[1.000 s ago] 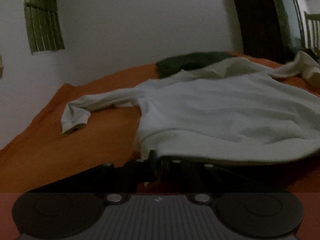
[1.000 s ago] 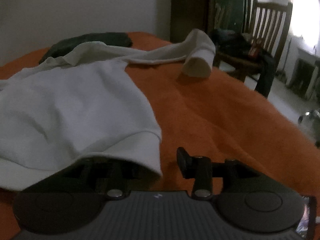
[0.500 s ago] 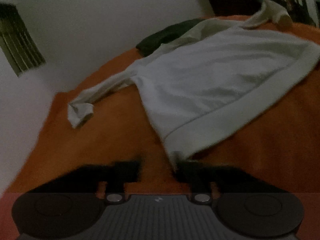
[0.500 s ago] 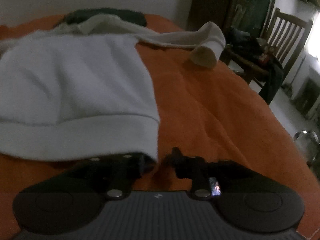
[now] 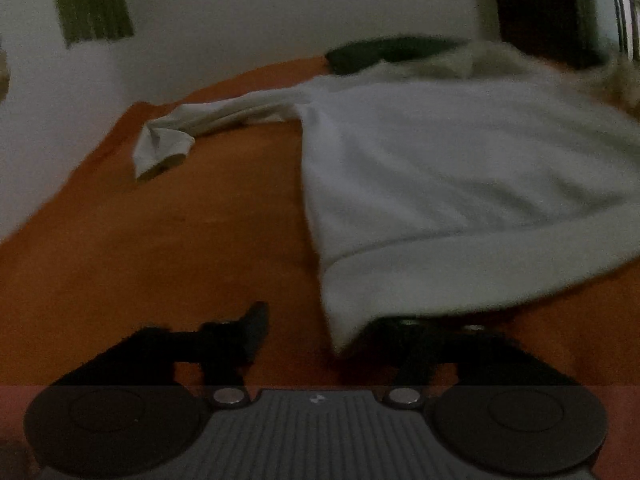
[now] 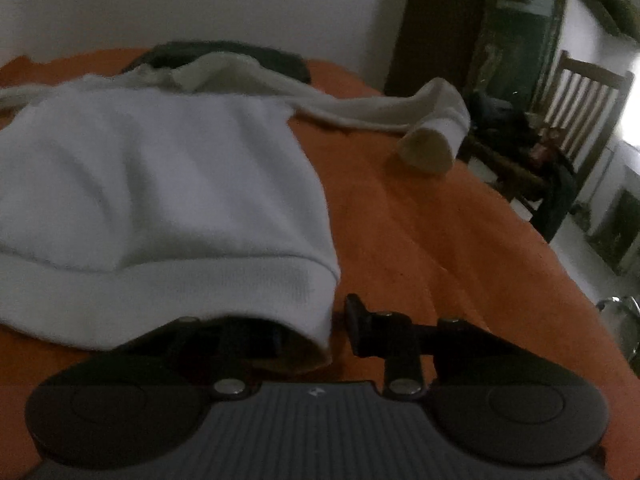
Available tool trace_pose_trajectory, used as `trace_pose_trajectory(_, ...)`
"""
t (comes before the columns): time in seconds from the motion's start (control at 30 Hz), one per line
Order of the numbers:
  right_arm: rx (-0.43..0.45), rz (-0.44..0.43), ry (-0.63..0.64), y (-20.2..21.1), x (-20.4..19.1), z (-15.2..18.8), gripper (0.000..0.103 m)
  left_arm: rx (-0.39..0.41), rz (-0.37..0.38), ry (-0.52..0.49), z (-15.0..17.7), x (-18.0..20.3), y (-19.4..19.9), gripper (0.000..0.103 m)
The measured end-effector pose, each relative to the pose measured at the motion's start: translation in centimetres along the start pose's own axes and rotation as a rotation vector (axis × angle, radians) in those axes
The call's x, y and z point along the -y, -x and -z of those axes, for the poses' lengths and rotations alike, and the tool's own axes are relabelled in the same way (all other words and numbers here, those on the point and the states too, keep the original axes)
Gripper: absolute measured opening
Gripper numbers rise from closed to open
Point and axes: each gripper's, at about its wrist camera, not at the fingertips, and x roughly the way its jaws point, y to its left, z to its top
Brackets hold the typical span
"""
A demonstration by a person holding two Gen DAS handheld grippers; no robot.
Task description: Fold clothes
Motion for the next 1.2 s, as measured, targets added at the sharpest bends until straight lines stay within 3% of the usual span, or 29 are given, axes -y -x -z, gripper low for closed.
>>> trace_pose_trajectory(0.03,0.022,0.011,0.002,0.0,-0.2,-0.1,0.025,0.017,0.003,0.018,-0.2,-0.2,0.4,0.016)
trace_pose_trajectory(0.07,0.047,0.025,0.002,0.2,-0.3,-0.2,0.006,0.033,0.006,0.037,-0.4,-0.4,0.7,0.01)
trace_pose_trajectory(0.17,0.09,0.067,-0.011,1.4,-0.1,-0.9,0.006,0.076,0.008,0.087,-1.0,-0.9,1.8,0.005)
trace_pose_trajectory(0.3,0.03,0.089,0.008,3.7,0.1,-2.2,0.006,0.013,-0.044,0.066,-1.8,-2.3,3.7,0.004)
trace_pose_trajectory(0.43,0.038,0.088,0.047,6.9,0.2,-3.2,0.007,-0.061,-0.11,0.007,-1.8,-3.5,5.7,0.0)
trace_pose_trajectory(0.53,-0.088,0.066,-0.029,6.3,0.8,-2.3,0.007,-0.112,-0.198,-0.034,-0.4,-4.5,5.5,0.0)
trace_pose_trajectory(0.6,-0.129,0.058,-0.029,5.1,0.8,-0.6,0.019,-0.189,-0.184,-0.01,0.9,-5.7,4.1,0.0)
trace_pose_trajectory(0.67,-0.143,0.04,0.074,4.9,0.4,0.0,0.022,-0.196,-0.147,-0.024,1.0,-6.1,4.3,0.0)
trace_pose_trajectory(0.77,-0.132,0.037,0.213,5.7,0.1,0.4,0.053,-0.119,-0.073,-0.138,0.0,-4.9,5.7,0.007)
trace_pose_trajectory(0.8,-0.148,0.036,0.256,5.9,0.5,0.6,0.058,-0.106,-0.035,-0.155,-0.4,-4.5,5.8,0.022)
trace_pose_trajectory(0.83,-0.162,0.022,0.257,6.2,1.1,0.9,0.058,-0.094,0.004,-0.172,-0.7,-4.0,5.9,0.05)
trace_pose_trajectory(0.87,-0.174,-0.015,0.216,6.6,2.2,0.8,0.057,-0.082,0.043,-0.184,-1.0,-3.7,6.0,0.059)
trace_pose_trajectory(1.0,-0.191,-0.193,0.02,7.1,5.2,-1.6,0.054,-0.107,0.226,-0.107,-2.6,-4.1,5.3,0.059)
trace_pose_trajectory(1.1,-0.256,-0.261,-0.047,4.6,5.4,-4.4,0.054,-0.226,0.371,-0.004,-4.3,-5.1,3.4,0.09)
trace_pose_trajectory(1.13,-0.277,-0.284,-0.07,3.7,5.5,-5.3,0.054,-0.295,0.428,0.054,-4.9,-5.7,2.1,0.086)
trace_pose_trajectory(1.2,-0.32,-0.329,-0.115,2.1,5.6,-7.1,0.054,-0.367,0.452,0.118,-5.7,-6.4,0.3,0.074)
